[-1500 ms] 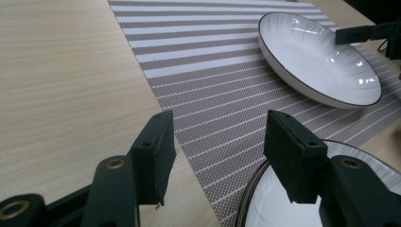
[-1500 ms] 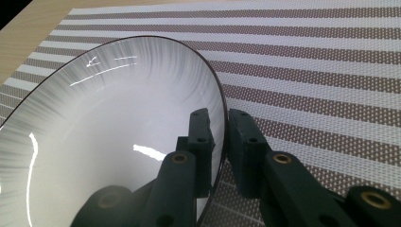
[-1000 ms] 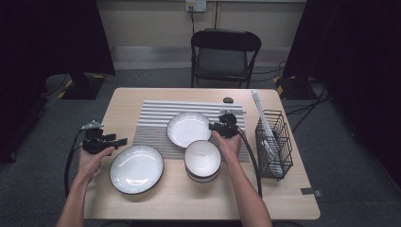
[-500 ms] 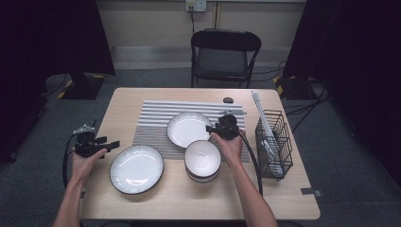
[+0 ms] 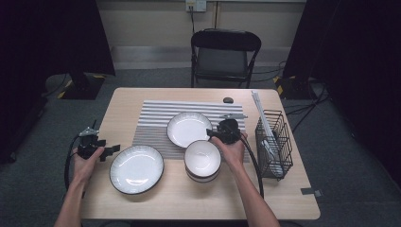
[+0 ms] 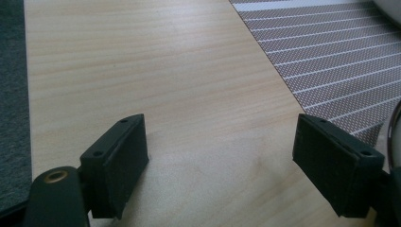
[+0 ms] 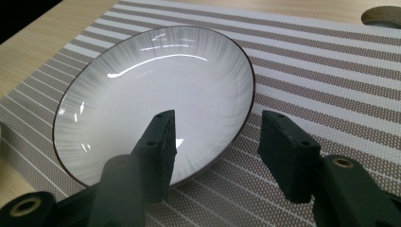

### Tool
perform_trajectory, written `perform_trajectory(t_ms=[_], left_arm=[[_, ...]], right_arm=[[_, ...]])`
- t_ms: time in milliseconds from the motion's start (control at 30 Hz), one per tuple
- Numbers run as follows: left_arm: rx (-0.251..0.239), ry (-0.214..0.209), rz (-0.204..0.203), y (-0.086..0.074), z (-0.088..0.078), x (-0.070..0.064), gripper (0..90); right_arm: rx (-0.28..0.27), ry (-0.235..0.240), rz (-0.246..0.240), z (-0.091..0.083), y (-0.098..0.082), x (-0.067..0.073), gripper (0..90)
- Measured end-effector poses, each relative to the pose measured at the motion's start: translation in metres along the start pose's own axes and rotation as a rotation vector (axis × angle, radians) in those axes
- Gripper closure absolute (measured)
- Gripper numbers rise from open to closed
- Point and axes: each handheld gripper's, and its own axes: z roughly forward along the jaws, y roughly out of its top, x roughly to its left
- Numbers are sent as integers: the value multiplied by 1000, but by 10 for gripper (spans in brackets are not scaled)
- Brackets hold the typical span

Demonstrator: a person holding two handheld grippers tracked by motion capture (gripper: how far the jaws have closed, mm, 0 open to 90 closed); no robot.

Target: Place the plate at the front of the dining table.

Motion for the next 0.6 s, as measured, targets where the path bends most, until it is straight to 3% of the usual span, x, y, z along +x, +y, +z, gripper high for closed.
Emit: perform_trajectory(t_ms=[100,333,467,600], left_arm=[[-6,26,27,-1,2,-2,183],[-18,76,46,0,6,-3,183],[-14,91,60,0,7,-3,182],[4,125,102,1,9,-8,182]], right_arm=[[-4,13,4,-3,-4,0,454],[-21,10,26,-16,-9,-2,439],[-34,4,10,-29,-8,2,423],[-40,-15,-3,-39,-7,5,418]])
